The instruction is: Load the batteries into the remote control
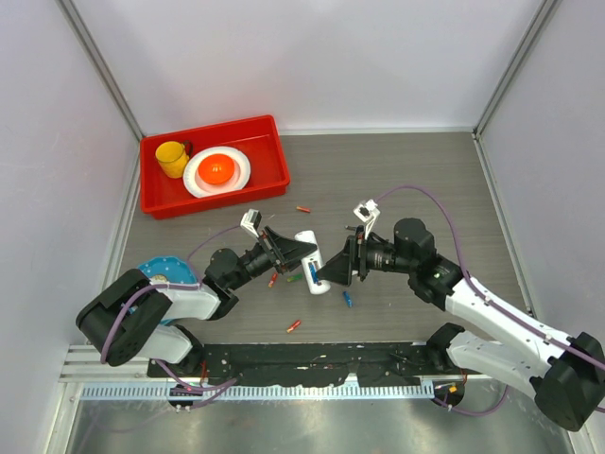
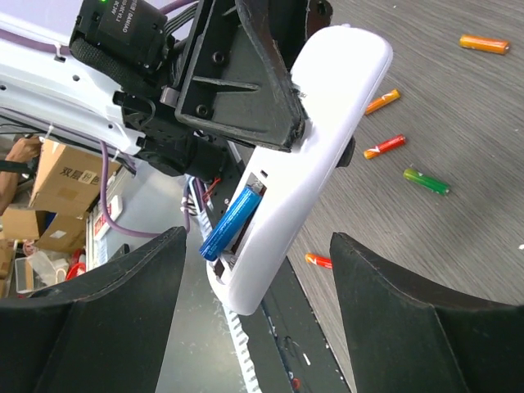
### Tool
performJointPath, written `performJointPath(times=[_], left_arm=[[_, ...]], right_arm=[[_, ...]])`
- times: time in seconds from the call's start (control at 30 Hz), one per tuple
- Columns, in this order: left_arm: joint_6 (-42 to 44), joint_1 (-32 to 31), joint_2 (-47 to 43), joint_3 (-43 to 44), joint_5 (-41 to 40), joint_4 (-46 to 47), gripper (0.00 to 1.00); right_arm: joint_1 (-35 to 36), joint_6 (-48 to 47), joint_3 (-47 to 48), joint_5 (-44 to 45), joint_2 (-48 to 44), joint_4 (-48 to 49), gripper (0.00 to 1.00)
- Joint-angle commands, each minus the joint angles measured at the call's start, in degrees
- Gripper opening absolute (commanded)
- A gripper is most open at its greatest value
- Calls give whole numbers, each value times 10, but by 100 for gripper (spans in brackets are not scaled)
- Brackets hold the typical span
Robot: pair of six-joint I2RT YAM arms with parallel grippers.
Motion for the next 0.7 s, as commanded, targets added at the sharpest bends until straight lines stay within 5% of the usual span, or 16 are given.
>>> performJointPath(times=[0.0,0.67], left_arm=[[0,-1,-10,19,6,148,0],[1,-1,-11,23,15,149,0]], right_arm=[[-2,36,-15,-30,15,75,77],[-3,61,-28,-33,51,117,73]])
